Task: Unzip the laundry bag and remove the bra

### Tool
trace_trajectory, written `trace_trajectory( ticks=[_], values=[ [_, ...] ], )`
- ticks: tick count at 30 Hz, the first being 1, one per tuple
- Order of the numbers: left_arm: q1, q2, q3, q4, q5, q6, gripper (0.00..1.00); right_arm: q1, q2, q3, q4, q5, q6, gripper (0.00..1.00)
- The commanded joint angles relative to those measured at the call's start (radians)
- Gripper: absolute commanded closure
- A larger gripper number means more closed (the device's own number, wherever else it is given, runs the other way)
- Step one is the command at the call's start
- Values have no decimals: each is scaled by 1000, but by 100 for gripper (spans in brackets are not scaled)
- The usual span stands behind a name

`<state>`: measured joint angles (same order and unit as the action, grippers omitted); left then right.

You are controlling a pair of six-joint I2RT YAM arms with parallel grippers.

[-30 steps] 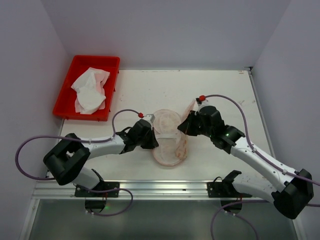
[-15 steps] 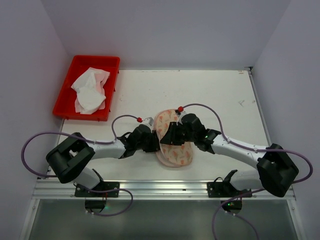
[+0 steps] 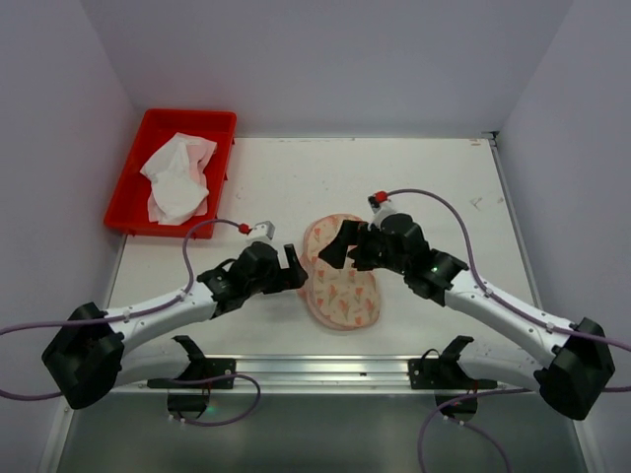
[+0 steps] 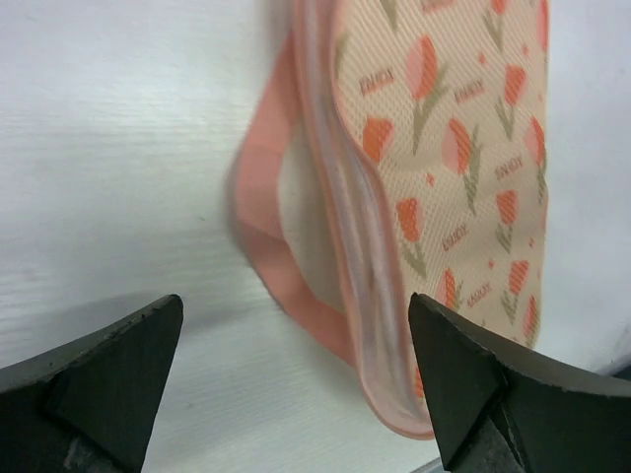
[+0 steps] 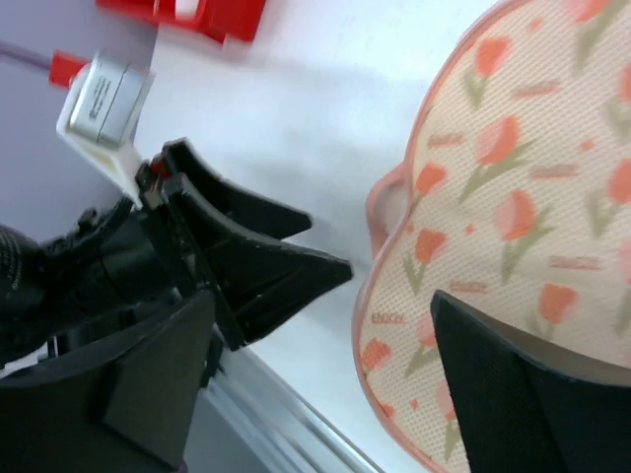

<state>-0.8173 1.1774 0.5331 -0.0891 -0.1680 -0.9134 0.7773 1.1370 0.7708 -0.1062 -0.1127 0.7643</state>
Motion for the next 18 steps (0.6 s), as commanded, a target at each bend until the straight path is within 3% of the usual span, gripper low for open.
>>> trace_trajectory(
  ticks=[1,5,12,18],
  values=[
    [69,-50,50,-130,-100,57,0,-53,-91,56,-104,155,-68,2],
    [193,-79,77,-162,-39,142,0,-153,-186,85,-202,266,-131,1],
    [389,-156,269,-314,-33,277,0,-357,-353,192,-400,516,-247,1],
    [454,-317,474,-530,-139,376,0,-380,-466,375,-665,708,-257,1]
  ],
)
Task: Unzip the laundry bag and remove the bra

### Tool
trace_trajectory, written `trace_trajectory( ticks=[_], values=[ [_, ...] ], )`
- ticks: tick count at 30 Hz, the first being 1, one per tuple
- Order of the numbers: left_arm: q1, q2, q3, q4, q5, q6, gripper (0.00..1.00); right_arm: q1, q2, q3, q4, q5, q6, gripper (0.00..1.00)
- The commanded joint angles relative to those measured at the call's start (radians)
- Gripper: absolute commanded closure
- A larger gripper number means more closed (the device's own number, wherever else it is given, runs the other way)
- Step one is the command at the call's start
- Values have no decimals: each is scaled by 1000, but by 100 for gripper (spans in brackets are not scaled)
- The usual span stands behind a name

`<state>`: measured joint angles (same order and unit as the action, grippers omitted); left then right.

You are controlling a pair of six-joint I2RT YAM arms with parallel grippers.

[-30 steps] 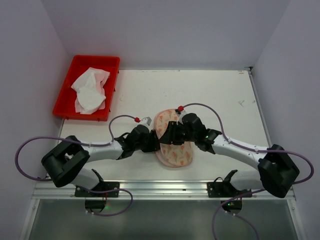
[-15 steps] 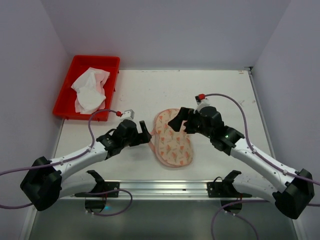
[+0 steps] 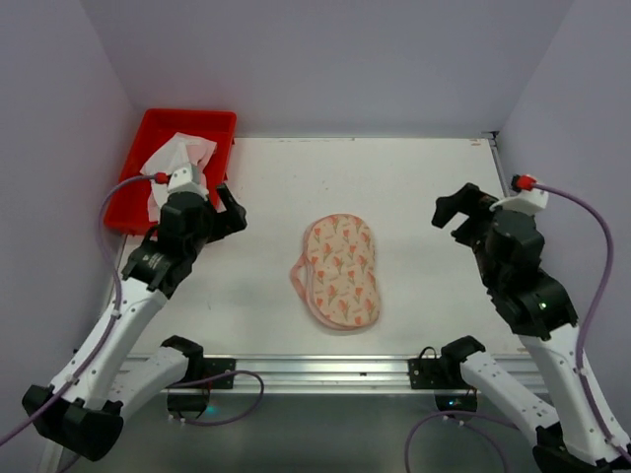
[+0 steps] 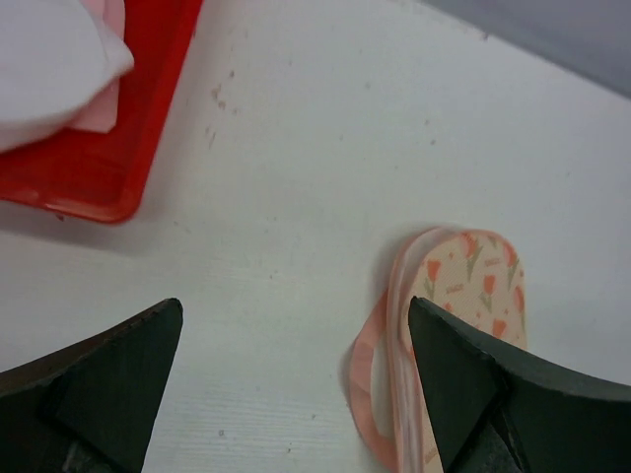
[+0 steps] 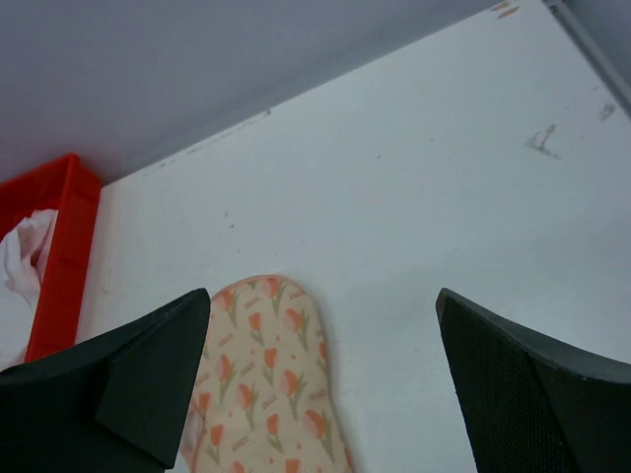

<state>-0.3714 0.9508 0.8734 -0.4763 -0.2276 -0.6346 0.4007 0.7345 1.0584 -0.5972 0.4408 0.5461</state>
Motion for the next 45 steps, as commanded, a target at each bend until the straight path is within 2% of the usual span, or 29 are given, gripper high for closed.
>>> trace_trajectory(
  ticks=[1,5,9,20,29,36,40,45],
  values=[
    [9,-112,163,-171,-111,113,0,-5,-93,103,-194,154,-44,1],
    [8,-234,280,-295,-145,218,0,-3,-265,150,-217,98,-107,1],
    [8,-363,364,-383,-170,253,0,-3,-429,176,-208,18,-176,1],
    [8,-570,377,-450,-196,233,0,-3,-691,92,-223,-48,-267,1],
    [8,-687,289,-492,-214,171,0,-3,-730,49,-239,-82,-288,1],
    [8,-684,247,-501,-193,150,0,-3,-730,46,-245,-100,-282,1],
    [6,-681,225,-455,-118,128,0,-3,-756,35,-239,-102,-282,2],
    [6,-666,200,-427,-110,113,0,-2,-756,31,-239,-111,-279,2]
  ],
)
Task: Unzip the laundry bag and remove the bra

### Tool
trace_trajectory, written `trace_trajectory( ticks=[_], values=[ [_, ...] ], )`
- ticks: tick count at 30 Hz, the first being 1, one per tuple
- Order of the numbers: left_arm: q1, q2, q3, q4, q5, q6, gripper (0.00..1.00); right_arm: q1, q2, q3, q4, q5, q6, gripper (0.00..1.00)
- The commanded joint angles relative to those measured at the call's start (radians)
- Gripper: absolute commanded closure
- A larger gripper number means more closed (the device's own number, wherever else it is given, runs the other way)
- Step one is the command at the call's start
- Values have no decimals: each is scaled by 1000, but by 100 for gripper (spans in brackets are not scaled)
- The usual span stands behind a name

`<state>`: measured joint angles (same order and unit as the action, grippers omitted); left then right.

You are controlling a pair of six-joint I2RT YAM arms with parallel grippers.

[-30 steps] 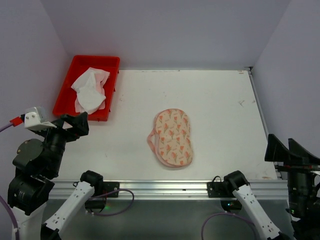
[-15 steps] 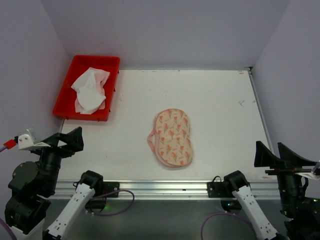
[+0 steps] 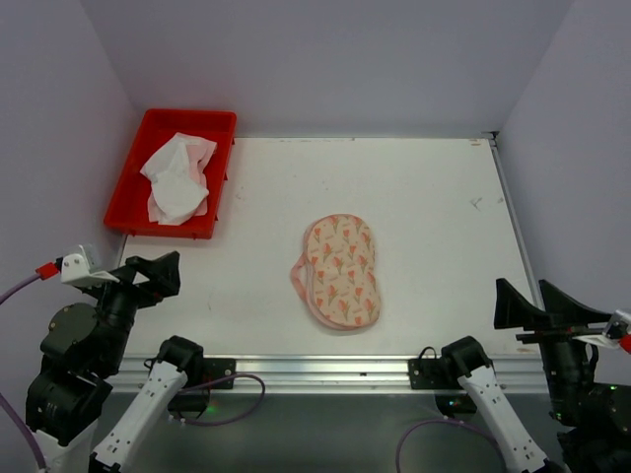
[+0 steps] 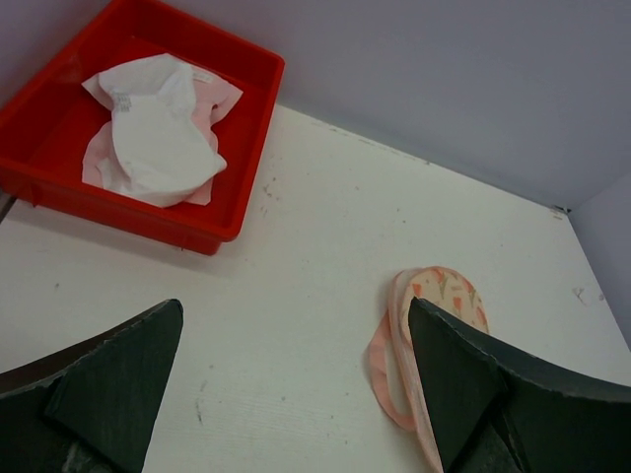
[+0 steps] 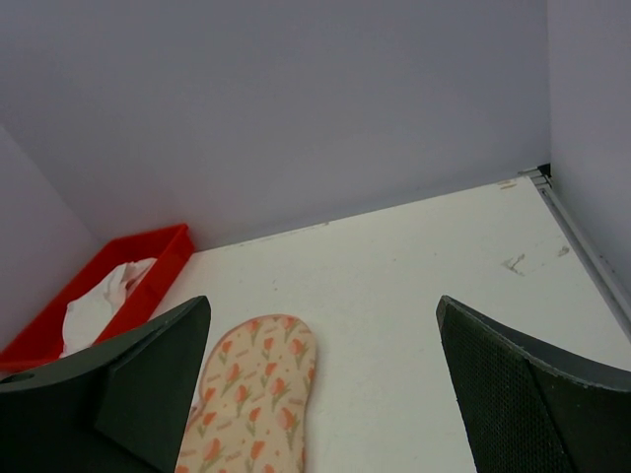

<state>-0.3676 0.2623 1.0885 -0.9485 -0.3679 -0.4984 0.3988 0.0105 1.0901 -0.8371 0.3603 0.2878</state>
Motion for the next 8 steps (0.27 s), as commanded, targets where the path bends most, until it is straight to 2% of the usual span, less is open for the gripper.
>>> trace_trajectory(
  ticks=[1,8],
  values=[
    [2,26,-18,45,35,-25,0,-2,-29,1,0,-32,-24,2],
    [2,35,-45,53,43,-26,0,-2,-30,5,3,-34,-29,2]
  ],
)
